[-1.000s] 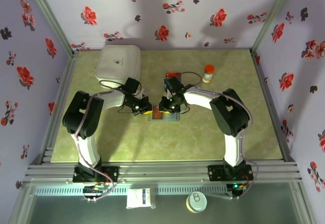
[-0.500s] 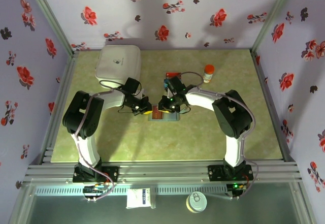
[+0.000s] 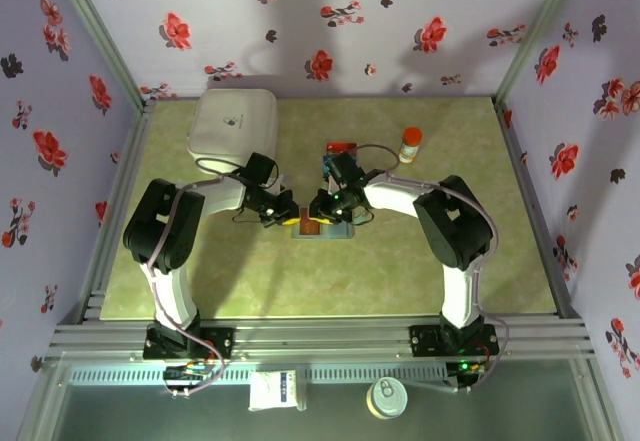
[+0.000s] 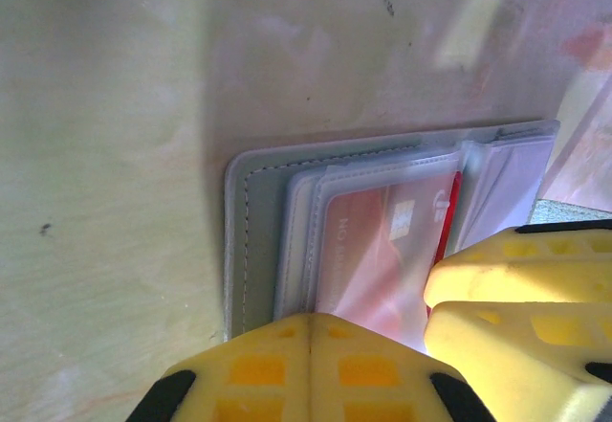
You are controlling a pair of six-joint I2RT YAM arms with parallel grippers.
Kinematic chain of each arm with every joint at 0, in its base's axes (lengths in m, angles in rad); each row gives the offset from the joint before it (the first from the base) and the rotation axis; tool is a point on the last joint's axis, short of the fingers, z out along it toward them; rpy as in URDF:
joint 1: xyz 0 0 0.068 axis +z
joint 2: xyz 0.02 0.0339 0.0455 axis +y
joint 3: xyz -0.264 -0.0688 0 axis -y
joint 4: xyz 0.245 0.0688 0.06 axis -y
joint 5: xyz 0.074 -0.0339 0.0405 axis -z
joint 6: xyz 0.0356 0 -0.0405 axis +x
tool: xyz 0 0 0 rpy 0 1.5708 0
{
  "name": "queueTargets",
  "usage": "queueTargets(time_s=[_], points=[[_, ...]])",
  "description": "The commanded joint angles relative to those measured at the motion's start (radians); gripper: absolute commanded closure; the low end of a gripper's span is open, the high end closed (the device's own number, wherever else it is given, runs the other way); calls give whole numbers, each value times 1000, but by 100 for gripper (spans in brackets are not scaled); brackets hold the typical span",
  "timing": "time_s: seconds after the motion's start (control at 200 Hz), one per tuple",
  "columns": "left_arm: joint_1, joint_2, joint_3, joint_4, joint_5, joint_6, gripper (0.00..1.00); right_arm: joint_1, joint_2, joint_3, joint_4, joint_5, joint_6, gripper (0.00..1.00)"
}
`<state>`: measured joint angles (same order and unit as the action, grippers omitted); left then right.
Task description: Take the credit cards out of the card holder
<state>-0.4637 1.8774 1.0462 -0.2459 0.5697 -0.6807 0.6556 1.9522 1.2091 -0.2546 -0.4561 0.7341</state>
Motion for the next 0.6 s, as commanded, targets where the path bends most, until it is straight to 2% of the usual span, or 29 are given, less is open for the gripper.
queueTargets(time_s=[0.0, 0.3, 0.595], points=[[5, 22, -9, -24, -13, 15, 100, 6, -28, -21, 3, 15, 6, 73], [5, 23, -10, -26, -11, 14, 100, 4, -62, -42, -1, 40, 2, 74], [5, 20, -11, -25, -11, 14, 100, 4, -17, -39, 12, 6, 7, 74]])
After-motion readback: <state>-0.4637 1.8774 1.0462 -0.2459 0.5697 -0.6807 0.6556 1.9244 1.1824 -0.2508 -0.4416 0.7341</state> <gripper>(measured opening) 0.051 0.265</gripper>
